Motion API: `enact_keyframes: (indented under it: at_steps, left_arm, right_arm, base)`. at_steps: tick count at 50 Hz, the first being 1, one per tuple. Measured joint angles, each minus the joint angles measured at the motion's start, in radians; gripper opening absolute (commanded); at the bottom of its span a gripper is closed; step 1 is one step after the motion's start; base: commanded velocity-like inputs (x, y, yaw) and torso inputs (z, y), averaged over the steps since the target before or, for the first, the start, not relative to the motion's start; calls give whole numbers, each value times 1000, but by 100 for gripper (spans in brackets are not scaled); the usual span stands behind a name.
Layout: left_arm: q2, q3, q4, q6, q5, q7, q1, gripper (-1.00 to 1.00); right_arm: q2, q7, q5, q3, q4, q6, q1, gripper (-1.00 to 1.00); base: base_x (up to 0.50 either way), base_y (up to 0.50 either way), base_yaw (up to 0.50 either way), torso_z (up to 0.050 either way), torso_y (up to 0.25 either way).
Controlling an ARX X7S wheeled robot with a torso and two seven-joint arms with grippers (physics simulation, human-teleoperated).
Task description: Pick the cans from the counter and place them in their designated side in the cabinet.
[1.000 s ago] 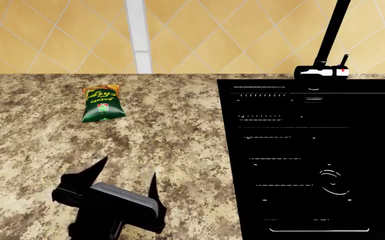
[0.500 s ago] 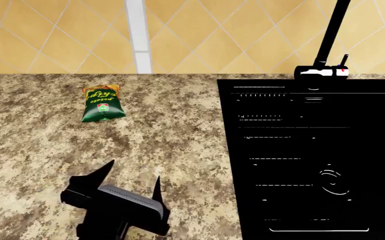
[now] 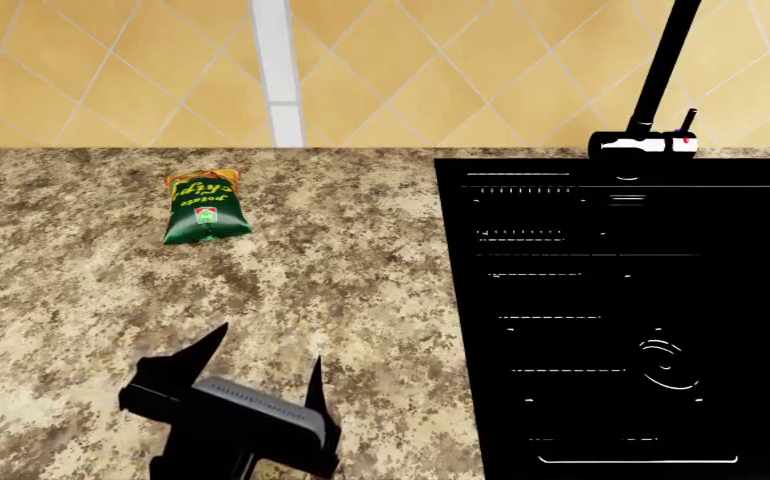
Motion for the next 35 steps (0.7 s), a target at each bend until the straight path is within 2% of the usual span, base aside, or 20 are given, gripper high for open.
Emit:
enact_keyframes:
  at_steps: [11,23,27,35]
  left_arm:
    - [-7,2,12,0,9,-2,7,100]
    - [-12,2,30,-9,13,-2,5,100]
    - [-13,1,33,-9,15,-1,5,100]
    - [-15,-2,33,-5,18,2,8,100]
  right_arm:
    - [19,-12,12,11,-290,168,-33,100]
    - [14,-15,119,144,-733,542,-114,100]
    - [56,154,333,207,-848,634,-143,100]
    - [155,594,979,311,-1005,725,-207,100]
  base:
    - [0,0,0,0,0]
    - [0,0,0,0,0]
    - [0,0,0,0,0]
    - [0,0,0,0,0]
